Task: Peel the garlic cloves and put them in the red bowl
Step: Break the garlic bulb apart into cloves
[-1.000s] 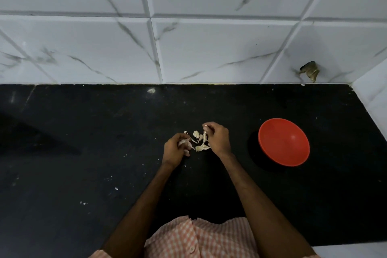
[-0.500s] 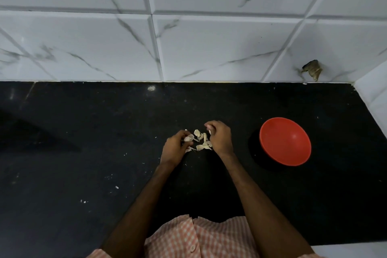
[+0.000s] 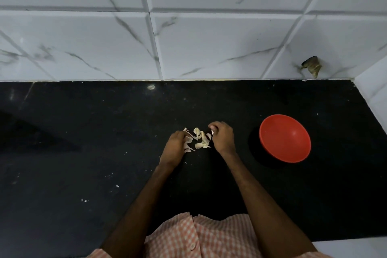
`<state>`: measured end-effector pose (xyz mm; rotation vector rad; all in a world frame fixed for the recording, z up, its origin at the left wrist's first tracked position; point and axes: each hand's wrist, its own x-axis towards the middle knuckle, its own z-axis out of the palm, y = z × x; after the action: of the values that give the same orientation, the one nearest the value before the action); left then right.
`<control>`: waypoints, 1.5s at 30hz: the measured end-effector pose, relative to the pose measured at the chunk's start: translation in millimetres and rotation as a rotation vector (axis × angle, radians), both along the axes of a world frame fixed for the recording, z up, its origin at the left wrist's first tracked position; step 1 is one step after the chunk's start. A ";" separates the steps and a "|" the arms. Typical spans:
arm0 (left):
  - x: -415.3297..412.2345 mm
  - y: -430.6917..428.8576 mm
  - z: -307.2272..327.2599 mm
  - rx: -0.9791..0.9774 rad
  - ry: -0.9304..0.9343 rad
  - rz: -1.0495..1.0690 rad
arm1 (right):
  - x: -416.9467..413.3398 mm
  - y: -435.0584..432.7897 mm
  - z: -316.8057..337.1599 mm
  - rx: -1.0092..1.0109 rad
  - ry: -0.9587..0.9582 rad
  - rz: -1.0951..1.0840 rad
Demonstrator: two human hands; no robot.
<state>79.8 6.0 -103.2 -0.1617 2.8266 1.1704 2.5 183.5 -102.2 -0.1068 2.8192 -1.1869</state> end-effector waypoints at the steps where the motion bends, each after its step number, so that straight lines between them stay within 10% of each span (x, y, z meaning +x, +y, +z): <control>1: 0.2 1.5 0.0 -0.023 -0.031 -0.023 | -1.5 -0.6 2.7 -0.016 0.004 -0.009; 7: -7.4 9.4 2.9 -0.065 -0.049 0.028 | 3.7 -18.0 10.1 -0.027 0.014 0.097; 17: -18.0 9.7 7.1 0.558 -0.001 0.343 | 22.3 -37.5 24.6 -0.350 -0.251 0.092; 45: 12.6 -17.6 -1.3 0.013 -0.126 0.044 | 16.8 -32.0 29.5 0.253 -0.129 0.353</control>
<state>92.4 -11.5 -104.4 -0.2871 2.7188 1.1445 19.4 151.5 -72.7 -0.4688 2.6608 -0.7309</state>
